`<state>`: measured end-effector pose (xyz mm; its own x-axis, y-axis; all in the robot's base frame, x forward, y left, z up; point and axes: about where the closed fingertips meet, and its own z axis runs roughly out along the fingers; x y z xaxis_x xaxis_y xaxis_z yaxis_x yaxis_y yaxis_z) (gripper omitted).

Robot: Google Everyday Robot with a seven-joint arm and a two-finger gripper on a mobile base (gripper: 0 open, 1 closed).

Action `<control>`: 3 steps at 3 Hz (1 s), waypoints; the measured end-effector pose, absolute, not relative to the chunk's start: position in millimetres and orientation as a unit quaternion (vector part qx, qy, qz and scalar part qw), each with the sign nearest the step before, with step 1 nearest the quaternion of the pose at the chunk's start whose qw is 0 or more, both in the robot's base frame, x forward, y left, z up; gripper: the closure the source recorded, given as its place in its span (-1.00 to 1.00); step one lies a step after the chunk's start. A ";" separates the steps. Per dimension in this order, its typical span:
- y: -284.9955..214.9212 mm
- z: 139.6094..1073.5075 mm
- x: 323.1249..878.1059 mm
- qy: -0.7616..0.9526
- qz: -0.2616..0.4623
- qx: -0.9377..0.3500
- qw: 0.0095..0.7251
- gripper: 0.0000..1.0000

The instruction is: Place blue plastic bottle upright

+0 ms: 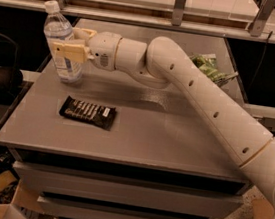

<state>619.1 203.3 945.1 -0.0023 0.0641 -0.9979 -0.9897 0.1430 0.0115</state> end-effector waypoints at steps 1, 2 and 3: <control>204.3 942.1 617.6 0.521 0.482 -0.444 0.547 -1.00; 204.1 942.1 617.4 0.521 0.480 -0.447 0.547 -1.00; 194.8 944.5 620.7 0.519 0.473 -0.452 0.550 -1.00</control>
Offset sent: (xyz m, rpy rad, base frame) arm -0.0001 -0.0027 -0.0077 -0.0078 0.0100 -0.0019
